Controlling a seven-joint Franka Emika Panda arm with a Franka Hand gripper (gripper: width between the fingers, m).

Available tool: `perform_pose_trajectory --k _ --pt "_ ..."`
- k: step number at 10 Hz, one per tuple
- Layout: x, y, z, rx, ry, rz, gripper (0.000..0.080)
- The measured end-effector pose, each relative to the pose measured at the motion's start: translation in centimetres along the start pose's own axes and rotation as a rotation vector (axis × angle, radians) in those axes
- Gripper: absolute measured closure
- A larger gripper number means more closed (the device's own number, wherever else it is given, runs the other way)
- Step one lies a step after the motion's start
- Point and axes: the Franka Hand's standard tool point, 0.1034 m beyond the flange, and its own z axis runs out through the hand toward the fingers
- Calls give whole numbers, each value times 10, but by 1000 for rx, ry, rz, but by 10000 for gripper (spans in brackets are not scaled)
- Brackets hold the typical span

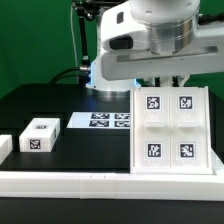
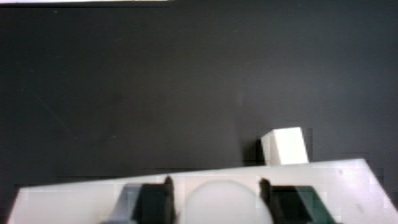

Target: Assemble cabinet

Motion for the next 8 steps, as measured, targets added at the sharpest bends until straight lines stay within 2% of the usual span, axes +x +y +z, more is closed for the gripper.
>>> perform_pose_trajectory --k 2,8 --pt "0 0 -2 -1 -5 -4 578" --pt "13 -11 -12 -3 3 -18 578"
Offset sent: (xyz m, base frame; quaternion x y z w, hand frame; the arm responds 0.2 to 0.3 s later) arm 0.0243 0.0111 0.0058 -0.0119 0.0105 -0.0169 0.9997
